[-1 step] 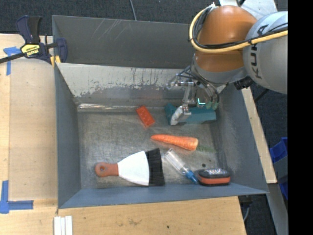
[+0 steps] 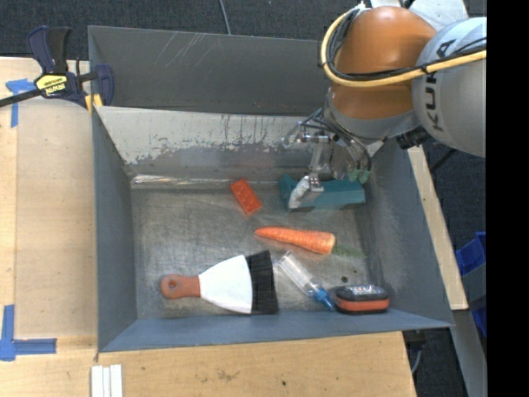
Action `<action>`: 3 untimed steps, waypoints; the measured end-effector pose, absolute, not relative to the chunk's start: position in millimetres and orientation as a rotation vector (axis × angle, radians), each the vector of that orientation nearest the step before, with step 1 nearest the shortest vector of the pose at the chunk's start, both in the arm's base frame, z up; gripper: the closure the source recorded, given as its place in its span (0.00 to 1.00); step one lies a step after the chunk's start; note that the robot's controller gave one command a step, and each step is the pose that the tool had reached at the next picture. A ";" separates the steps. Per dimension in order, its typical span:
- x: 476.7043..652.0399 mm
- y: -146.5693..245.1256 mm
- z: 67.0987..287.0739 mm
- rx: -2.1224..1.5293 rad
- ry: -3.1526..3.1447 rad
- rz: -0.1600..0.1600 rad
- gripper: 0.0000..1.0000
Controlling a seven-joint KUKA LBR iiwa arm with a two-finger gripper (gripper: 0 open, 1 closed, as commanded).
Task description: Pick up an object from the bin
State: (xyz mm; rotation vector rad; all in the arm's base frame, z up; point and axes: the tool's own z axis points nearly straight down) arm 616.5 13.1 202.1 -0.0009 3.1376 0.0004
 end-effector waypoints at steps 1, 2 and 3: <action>614.4 -25.3 140.2 0.130 3.131 0.001 0.00; 606.7 -55.2 129.6 0.057 3.141 0.000 0.00; 620.7 -76.8 134.4 0.418 3.109 0.000 0.00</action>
Offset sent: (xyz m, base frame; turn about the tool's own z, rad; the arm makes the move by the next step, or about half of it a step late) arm -0.0102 -0.0699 -0.0695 0.0365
